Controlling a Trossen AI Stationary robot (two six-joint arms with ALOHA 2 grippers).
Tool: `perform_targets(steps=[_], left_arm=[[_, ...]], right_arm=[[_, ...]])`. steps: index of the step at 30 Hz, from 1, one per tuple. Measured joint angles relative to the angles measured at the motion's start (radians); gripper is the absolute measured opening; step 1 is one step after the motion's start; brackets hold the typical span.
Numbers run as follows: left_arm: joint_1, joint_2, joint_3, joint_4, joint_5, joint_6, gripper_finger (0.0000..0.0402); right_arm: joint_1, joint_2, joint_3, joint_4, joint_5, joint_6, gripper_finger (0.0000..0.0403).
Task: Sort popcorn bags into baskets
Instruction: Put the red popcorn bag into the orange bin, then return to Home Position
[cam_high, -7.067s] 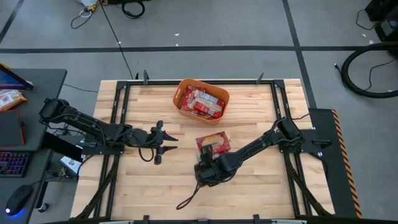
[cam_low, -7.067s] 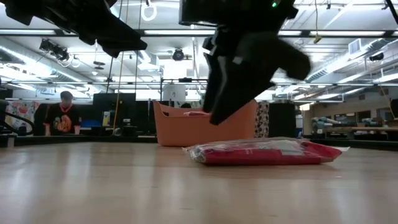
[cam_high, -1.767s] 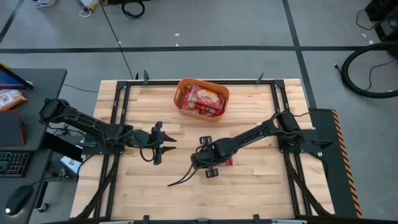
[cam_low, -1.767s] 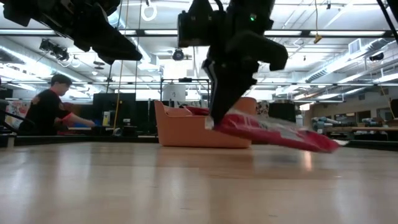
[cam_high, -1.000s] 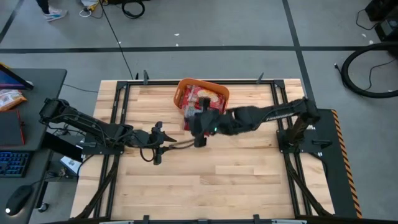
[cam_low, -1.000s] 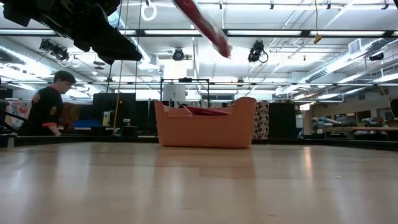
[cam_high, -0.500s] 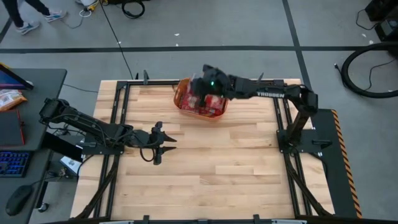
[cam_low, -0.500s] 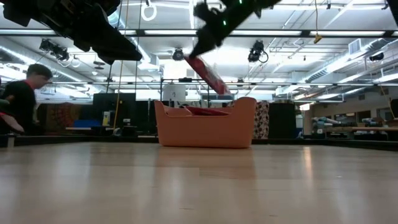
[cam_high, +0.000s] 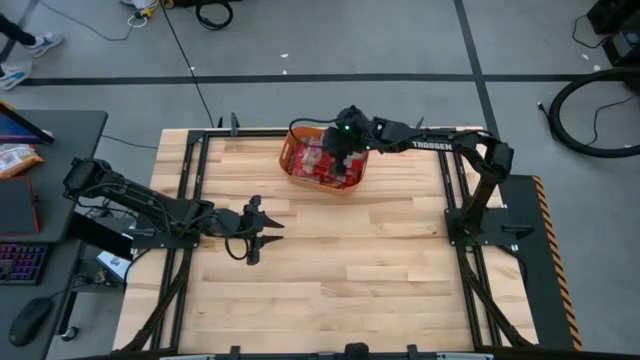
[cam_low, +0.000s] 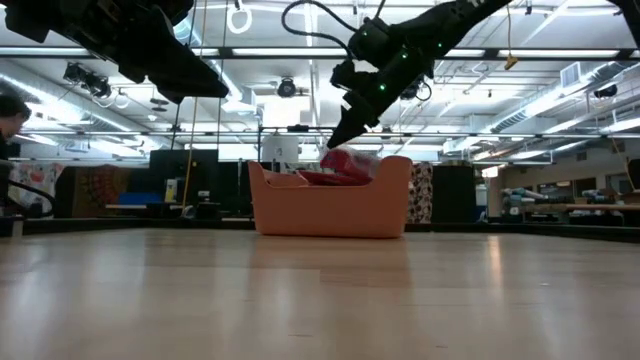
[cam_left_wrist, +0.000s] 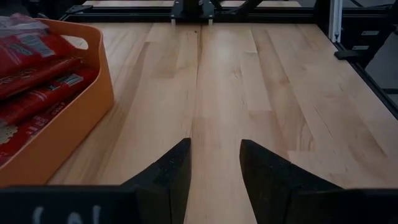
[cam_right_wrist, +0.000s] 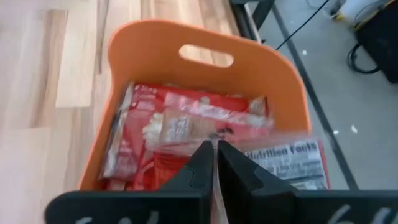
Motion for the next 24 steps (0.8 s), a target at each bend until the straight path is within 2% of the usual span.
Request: perform_targets(steps=[10, 15, 18, 24], left_arm=[[0.0, 0.0, 0.0, 0.0, 0.0, 0.0, 0.0141], [0.0, 0.0, 0.0, 0.0, 0.0, 0.0, 0.0141], [0.0, 0.0, 0.0, -0.002, 0.0, 0.0, 0.0141], [0.0, 0.0, 0.0, -0.008, 0.0, -0.005, 0.0141]], right_arm=[[0.035, 0.0, 0.033, -0.011, -0.049, 0.092, 0.0086], [0.067, -0.021, 0.138, -0.07, -0.049, 0.115, 0.01], [0.09, -0.033, 0.228, -0.174, -0.028, 0.113, 0.0101], [0.133, -0.07, 0.404, -0.538, 0.085, 0.133, 0.0099]])
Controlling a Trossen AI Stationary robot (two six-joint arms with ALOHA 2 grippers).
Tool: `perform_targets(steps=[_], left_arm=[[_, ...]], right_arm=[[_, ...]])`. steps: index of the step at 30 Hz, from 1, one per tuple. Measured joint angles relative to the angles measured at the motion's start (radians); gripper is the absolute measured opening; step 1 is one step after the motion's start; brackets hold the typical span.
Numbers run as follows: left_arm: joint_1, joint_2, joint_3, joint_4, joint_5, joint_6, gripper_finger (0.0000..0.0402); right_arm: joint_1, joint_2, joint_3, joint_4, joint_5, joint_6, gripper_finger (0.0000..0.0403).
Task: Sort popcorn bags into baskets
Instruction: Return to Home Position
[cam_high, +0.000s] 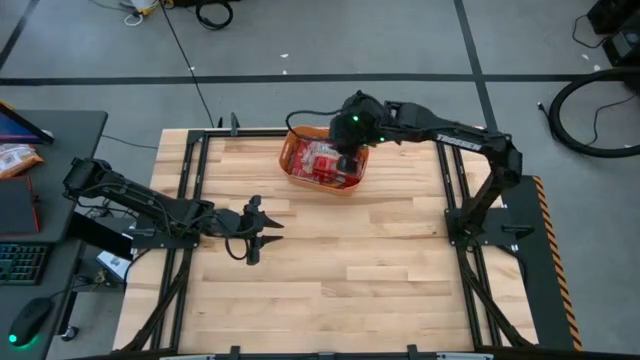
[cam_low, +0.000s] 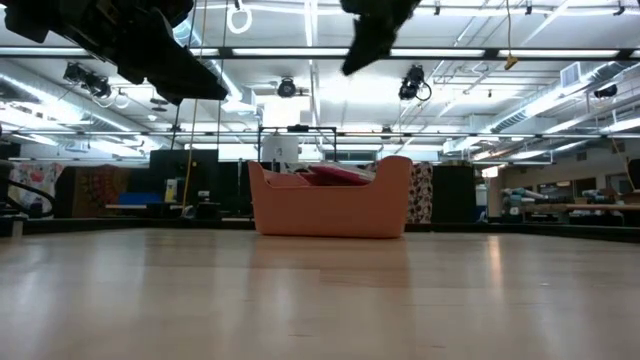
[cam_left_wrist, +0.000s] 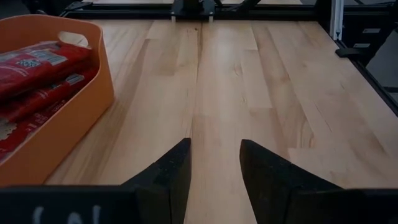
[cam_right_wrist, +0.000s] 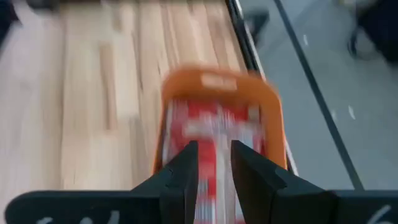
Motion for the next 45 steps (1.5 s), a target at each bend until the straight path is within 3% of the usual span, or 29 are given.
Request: perform_targets(steps=[6, 10, 14, 19, 24, 30, 39, 45], left_arm=[[0.0, 0.0, 0.0, 0.005, 0.0, 0.006, 0.0141], [0.0, 0.0, 0.003, 0.017, 0.0, 0.012, 0.0141], [0.0, -0.006, 0.028, 0.026, 0.002, 0.008, 0.0141], [0.0, -0.106, 0.018, 0.02, 0.034, 0.043, 0.0141], [0.008, -0.263, -0.084, 0.063, 0.039, 0.054, 0.0141], [0.062, -0.452, -0.206, 0.114, 0.135, 0.031, 0.0141], [0.127, -0.736, -0.281, 0.02, 0.158, 0.022, 0.0141], [0.132, -0.847, -0.281, -0.071, 0.129, 0.024, 0.0141]], right_arm=[[0.023, -0.093, -0.029, -0.27, 0.049, 0.147, 0.0099], [0.047, -0.207, -0.168, -0.262, 0.078, 0.228, 0.0099], [0.076, -0.364, -0.356, -0.142, 0.123, 0.276, 0.0099], [0.096, -0.56, -0.587, 0.034, 0.123, 0.343, 0.0099], [0.108, -0.745, -0.797, 0.222, 0.113, 0.424, 0.0099], [0.12, -0.941, -1.048, 0.513, 0.082, 0.463, 0.0099], [0.12, -1.158, -1.281, 0.712, 0.099, 0.506, 0.0099], [0.12, -1.238, -1.393, 0.768, 0.146, 0.513, 0.0099]])
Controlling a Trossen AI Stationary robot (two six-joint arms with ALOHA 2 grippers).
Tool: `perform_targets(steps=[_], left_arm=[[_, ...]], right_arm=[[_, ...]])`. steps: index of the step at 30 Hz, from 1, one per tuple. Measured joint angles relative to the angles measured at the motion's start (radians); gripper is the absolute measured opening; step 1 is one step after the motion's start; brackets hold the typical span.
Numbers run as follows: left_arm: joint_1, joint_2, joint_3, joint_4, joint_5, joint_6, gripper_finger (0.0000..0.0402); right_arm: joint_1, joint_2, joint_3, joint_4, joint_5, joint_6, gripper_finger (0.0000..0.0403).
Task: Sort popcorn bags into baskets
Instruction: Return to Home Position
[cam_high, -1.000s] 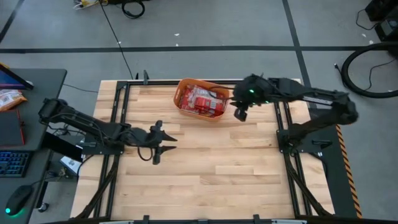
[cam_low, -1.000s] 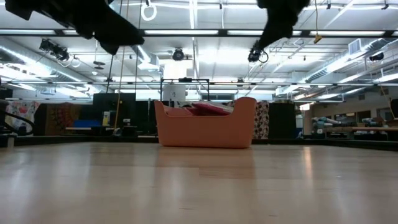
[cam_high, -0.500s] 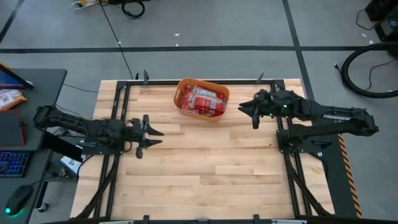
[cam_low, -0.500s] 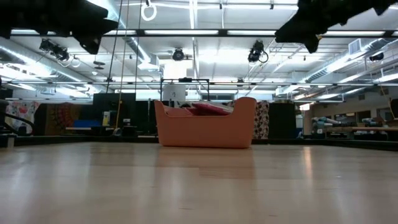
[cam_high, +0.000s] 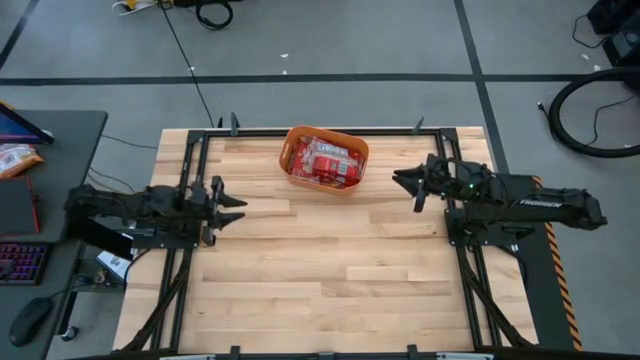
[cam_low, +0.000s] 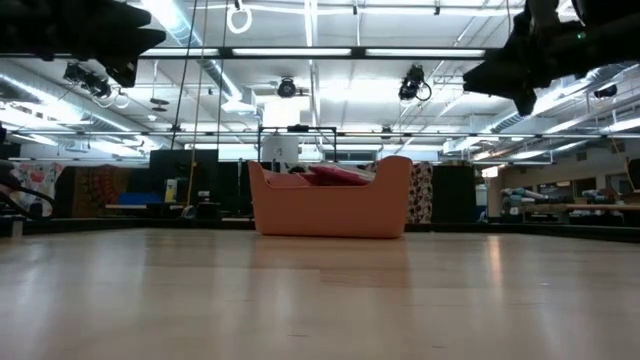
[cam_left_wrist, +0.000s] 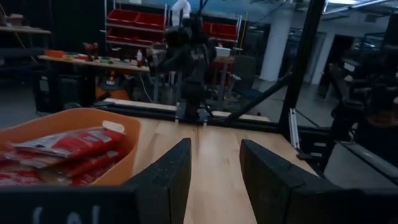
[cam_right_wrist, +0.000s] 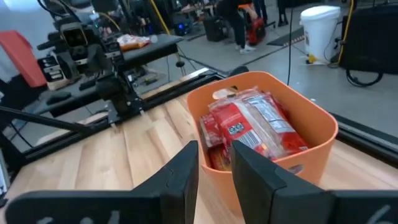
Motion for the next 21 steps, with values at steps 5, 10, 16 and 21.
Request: perform_targets(steps=[5, 10, 16, 21], left_arm=[[0.0, -0.061, 0.0, -0.044, -0.009, 0.007, 0.0141], [0.0, -0.106, -0.053, -0.016, -0.034, 0.005, 0.0141], [0.0, -0.168, -0.101, 0.049, -0.047, 0.008, 0.0141], [-0.004, -0.206, -0.127, 0.081, -0.062, 0.07, 0.0141]], right_arm=[[0.0, -0.043, -0.104, 0.119, 0.001, 0.002, 0.0099], [0.0, -0.076, -0.185, 0.195, 0.001, -0.003, 0.0099], [0.0, -0.107, -0.256, 0.279, 0.0, -0.051, 0.0099], [0.0, -0.117, -0.323, 0.35, -0.007, -0.064, 0.0099]])
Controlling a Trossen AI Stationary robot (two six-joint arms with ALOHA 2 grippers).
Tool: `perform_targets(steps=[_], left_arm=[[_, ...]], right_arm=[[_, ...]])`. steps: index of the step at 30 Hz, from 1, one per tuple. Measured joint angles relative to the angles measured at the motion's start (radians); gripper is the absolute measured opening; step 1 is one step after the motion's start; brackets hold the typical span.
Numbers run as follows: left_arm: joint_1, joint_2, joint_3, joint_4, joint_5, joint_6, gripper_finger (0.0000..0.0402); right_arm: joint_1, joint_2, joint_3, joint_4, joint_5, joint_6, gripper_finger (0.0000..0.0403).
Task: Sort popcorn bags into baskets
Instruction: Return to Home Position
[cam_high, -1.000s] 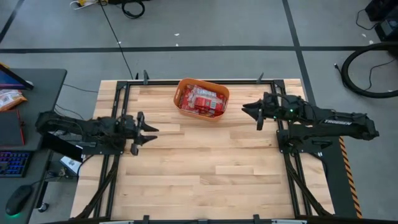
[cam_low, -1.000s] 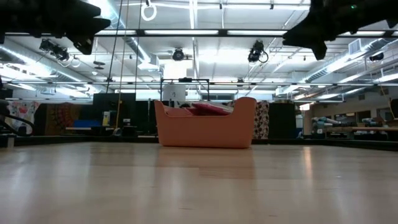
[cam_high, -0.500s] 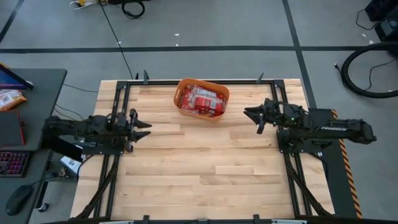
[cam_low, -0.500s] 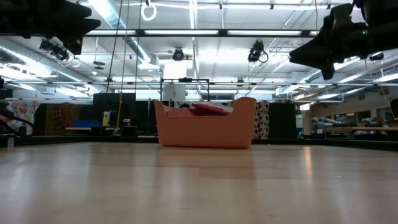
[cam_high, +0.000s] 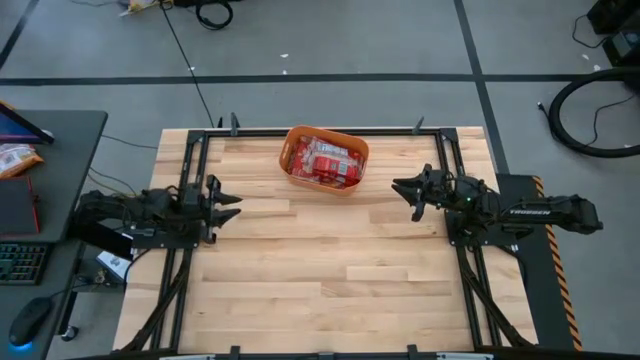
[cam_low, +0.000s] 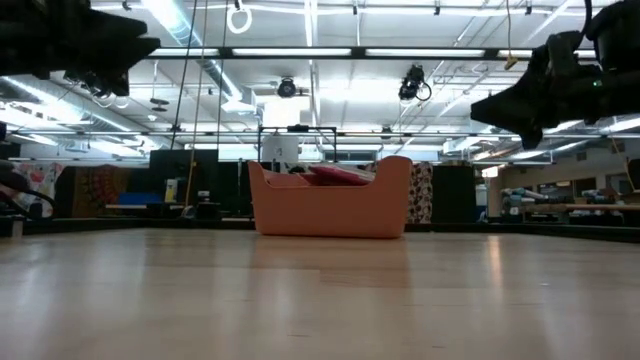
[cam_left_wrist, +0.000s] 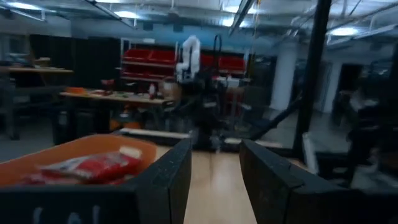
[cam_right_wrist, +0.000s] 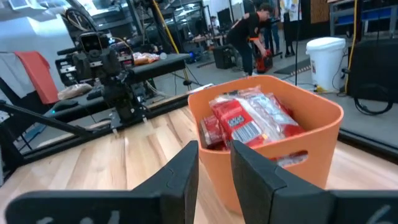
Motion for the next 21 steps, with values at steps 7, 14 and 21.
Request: perform_targets(steps=[7, 14, 21], left_arm=[[0.001, 0.004, -0.067, 0.162, -0.148, 0.091, 0.0141], [0.001, 0.004, -0.067, 0.196, -0.068, 0.178, 0.0141], [0.001, 0.005, -0.067, 0.181, -0.061, 0.166, 0.0141]], right_arm=[[0.001, 0.0, -0.017, -0.016, -0.01, -0.028, 0.0099], [0.001, -0.001, -0.017, 0.01, -0.017, -0.007, 0.0099], [0.001, -0.005, -0.011, 0.006, -0.108, 0.285, 0.0099]])
